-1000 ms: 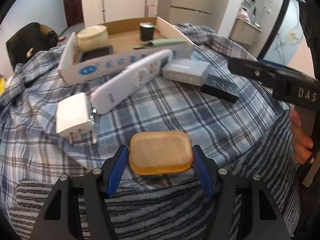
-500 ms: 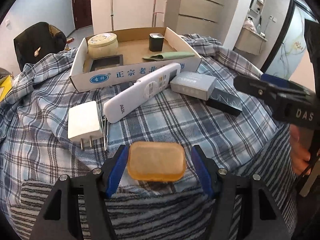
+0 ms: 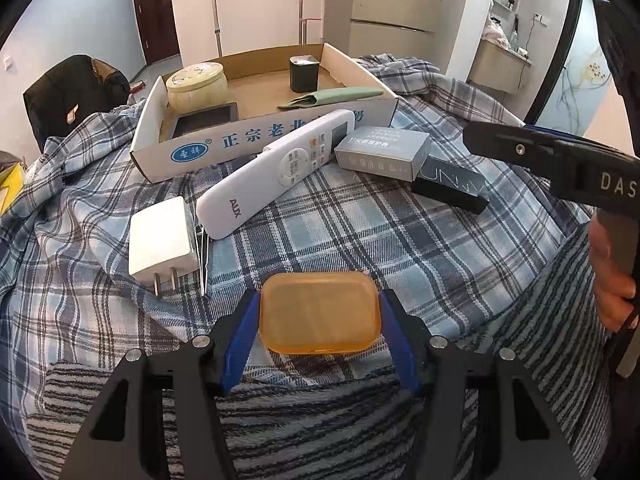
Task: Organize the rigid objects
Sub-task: 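Grasp the black UNNY box with the right tool while the left tool holds the orange box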
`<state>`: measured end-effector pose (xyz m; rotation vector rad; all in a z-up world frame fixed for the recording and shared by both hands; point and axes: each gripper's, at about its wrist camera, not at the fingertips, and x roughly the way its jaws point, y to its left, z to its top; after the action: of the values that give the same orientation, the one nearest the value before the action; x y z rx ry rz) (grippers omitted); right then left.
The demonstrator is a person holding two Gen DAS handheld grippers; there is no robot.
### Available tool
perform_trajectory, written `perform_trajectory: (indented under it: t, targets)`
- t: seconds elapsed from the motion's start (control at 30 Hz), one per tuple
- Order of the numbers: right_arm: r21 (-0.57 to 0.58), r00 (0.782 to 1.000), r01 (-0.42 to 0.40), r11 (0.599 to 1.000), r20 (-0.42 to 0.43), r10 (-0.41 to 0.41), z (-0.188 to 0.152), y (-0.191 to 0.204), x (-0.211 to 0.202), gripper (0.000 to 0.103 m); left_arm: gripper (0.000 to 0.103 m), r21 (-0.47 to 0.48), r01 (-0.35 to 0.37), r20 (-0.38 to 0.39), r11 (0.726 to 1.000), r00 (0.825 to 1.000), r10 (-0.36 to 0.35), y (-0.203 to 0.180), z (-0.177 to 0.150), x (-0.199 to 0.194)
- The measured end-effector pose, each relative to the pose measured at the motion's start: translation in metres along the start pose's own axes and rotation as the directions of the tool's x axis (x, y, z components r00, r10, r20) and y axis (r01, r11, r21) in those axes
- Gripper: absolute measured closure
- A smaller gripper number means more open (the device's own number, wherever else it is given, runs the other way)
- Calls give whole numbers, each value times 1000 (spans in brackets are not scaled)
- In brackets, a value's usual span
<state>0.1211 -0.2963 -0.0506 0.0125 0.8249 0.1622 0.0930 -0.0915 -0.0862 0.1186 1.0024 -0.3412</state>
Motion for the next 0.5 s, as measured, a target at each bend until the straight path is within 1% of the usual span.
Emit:
perform_trajectory:
  t: [0.13, 0.2, 0.27, 0.33, 0.37, 0.4, 0.43, 0.47, 0.5]
  targets:
    - [-4, 1000, 7, 1000, -8, -7, -1, 1, 3, 0, 41, -5, 1, 1, 1000, 1000, -1, 1, 0, 0]
    - [-13, 1000, 11, 1000, -7, -11, 0, 1, 3, 3, 41, -3, 4, 13, 1000, 1000, -4, 2, -1, -3]
    - [-10, 1000, 15, 1000, 3, -15, 1, -1, 0, 8, 41, -10, 43, 53, 999, 998, -42, 4, -2, -11]
    - [-8, 1000, 10, 1000, 7, -10, 2, -4, -1, 17, 41, -27, 50, 137, 998, 990, -45, 9, -3, -28]
    - [-11, 1000, 10, 1000, 1, -10, 2, -4, 0, 23, 41, -52, 36, 197, 998, 980, -25, 13, -5, -39]
    - [-14, 1000, 10, 1000, -11, -10, 2, -5, 3, 26, 41, -80, 27, 257, 996, 966, -5, 17, -6, -49]
    - [-11, 1000, 1, 1000, -28, -2, 2, -6, 7, 32, 41, -99, 28, 313, 995, 950, 5, 21, -8, -59]
    - [-7, 999, -11, 1000, -47, 10, 1, -7, 10, 35, 41, -115, 26, 387, 993, 922, 20, 25, -10, -72]
    - [-6, 998, -22, 1000, -67, 22, 1, -8, 15, 41, 41, -123, 17, 423, 992, 905, 37, 27, -11, -79]
